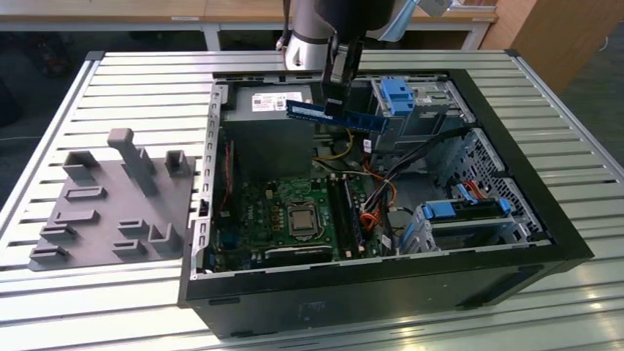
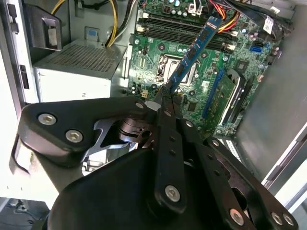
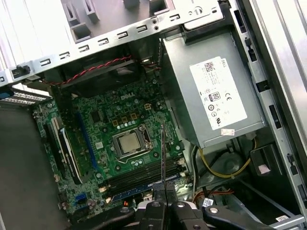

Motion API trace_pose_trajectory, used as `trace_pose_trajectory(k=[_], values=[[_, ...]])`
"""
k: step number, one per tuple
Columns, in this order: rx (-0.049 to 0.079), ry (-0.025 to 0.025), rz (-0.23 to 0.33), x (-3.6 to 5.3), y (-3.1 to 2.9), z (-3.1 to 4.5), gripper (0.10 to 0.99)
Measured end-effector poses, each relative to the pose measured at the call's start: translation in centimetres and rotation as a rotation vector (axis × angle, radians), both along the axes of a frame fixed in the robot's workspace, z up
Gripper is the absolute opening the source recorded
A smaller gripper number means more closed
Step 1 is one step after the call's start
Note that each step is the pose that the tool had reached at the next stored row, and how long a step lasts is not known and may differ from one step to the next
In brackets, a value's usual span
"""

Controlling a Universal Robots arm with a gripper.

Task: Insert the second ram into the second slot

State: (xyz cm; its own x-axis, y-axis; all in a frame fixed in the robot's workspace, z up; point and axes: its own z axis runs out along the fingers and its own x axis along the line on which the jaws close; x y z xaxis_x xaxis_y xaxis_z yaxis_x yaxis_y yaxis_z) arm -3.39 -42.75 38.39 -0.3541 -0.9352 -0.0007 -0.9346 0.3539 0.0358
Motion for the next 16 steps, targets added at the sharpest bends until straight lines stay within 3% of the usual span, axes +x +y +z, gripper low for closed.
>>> trace_pose_trajectory(k=[12, 16], values=[[0.000, 0.0001, -0.057, 0.00, -0.75, -0.03, 0.114], [-0.002, 0.0001, -0.116, 0.01, -0.76, -0.09, 0.114]])
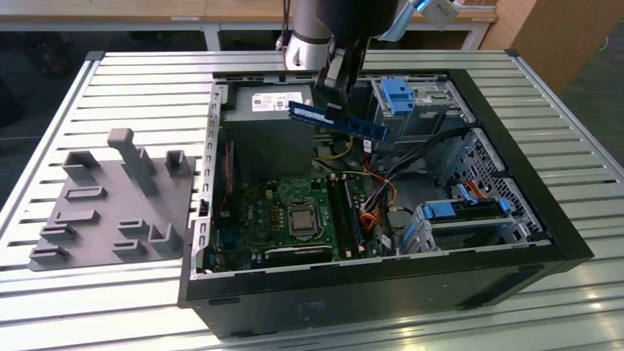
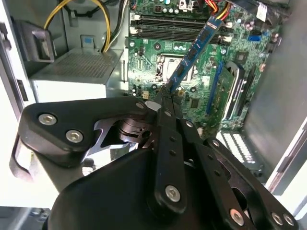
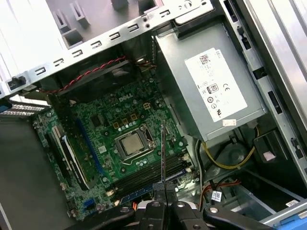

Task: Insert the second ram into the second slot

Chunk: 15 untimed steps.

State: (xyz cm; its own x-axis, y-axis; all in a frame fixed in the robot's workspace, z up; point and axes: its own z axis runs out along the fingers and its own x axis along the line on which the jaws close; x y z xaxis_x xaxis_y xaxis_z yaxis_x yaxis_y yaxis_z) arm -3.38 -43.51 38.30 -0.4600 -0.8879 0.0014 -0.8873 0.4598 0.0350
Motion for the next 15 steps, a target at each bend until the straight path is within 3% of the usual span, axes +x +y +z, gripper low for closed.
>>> trace_pose_trajectory(k=[5, 15], values=[[-0.001, 0.0000, -0.104, 0.00, 0.00, -0.08, 0.114], [-0.001, 0.0001, -0.237, 0.00, 0.00, -0.18, 0.114]])
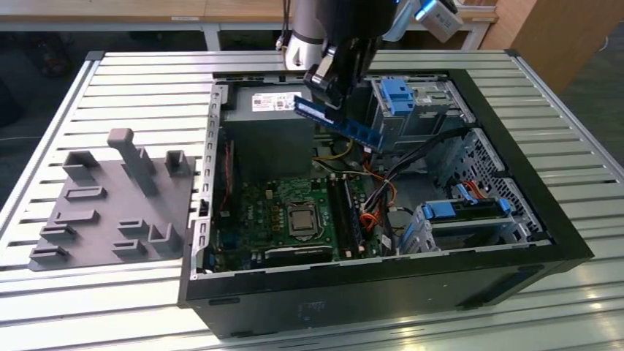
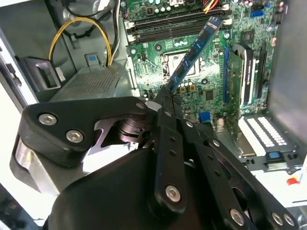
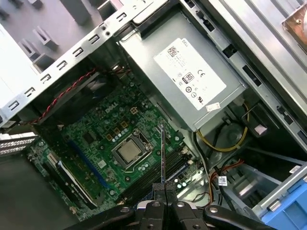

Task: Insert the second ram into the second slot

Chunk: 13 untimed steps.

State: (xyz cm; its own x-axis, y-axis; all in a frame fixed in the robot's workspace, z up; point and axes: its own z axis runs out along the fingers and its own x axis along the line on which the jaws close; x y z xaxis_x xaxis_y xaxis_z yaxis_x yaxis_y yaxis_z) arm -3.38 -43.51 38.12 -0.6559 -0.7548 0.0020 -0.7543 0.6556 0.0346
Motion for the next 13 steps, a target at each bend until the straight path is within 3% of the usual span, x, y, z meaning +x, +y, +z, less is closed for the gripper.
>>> trace_pose_trajectory(k=[13], values=[[0.000, -0.0001, -0.141, 0.00, 0.00, -0.11, 0.114]])
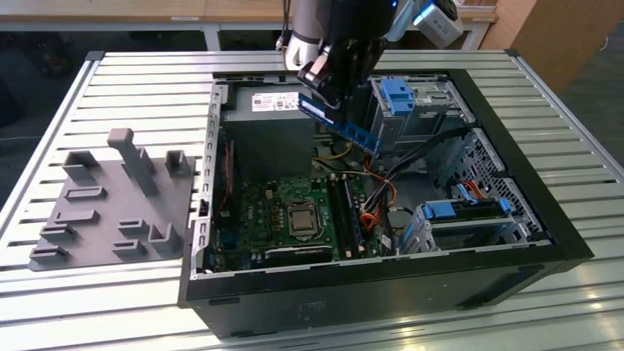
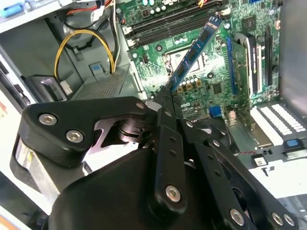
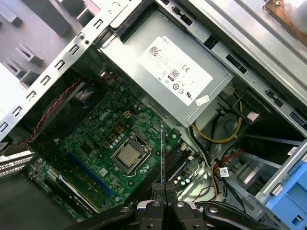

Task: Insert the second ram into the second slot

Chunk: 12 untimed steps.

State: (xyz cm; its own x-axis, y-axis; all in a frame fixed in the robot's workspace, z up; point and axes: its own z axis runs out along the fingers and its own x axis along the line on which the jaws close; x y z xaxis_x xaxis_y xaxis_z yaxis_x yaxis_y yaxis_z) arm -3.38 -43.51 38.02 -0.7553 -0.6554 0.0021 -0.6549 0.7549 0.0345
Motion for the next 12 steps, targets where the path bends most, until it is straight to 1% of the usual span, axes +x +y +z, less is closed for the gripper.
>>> trace_pose_trajectory(k=[6, 12], values=[[0.000, 0.0000, -0.071, 0.00, 0.00, -0.04, 0.114], [-0.001, 0.0000, -0.156, 0.00, 0.00, -0.08, 0.114]])
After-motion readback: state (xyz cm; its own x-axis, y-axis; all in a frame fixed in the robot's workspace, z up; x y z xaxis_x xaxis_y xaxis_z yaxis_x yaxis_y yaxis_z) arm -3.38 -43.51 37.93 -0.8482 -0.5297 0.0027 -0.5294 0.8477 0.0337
